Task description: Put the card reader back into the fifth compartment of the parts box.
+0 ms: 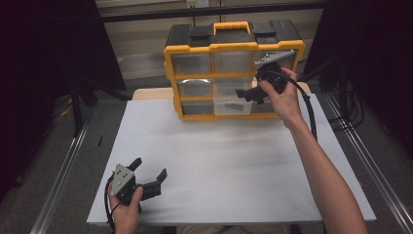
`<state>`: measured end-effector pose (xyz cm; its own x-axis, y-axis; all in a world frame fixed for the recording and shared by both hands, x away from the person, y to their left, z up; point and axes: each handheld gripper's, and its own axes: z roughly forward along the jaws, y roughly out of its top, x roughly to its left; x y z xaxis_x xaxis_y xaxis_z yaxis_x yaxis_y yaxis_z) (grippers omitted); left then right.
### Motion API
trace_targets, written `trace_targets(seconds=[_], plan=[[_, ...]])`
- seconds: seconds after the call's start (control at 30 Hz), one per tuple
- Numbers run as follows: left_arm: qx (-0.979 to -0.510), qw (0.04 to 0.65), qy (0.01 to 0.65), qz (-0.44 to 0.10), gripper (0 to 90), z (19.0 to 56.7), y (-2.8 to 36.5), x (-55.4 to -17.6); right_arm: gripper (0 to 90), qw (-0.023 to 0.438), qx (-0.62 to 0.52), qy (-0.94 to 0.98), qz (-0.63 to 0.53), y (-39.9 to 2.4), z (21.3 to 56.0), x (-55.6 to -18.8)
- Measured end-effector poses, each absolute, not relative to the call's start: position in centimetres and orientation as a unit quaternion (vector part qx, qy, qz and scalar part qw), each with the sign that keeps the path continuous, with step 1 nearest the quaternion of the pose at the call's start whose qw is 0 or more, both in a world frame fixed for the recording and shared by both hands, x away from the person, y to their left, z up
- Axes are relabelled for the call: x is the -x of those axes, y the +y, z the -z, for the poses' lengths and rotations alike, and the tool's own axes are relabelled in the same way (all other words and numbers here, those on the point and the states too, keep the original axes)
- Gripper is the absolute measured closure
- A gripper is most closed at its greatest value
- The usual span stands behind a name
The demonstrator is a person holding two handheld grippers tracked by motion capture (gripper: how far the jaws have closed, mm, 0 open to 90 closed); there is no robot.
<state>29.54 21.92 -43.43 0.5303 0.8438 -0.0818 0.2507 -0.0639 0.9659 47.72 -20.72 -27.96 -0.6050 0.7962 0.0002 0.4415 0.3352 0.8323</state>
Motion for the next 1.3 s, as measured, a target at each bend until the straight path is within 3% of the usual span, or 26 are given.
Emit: trace_targets(seconds=[0.57, 1.3], plan=[[-0.676, 0.552, 0.405, -0.272, 2.2, 43.4, 22.0, -29.5, 4.2, 0.265, -0.404, 0.739, -0.47, -21.3, 30.0, -44.8], [-0.674, 0.551, 0.406, -0.277, 2.2, 43.3, 22.2, -29.5, 1.0, 0.3, -0.42, 0.704, -0.488, -21.9, 32.9, -41.2]])
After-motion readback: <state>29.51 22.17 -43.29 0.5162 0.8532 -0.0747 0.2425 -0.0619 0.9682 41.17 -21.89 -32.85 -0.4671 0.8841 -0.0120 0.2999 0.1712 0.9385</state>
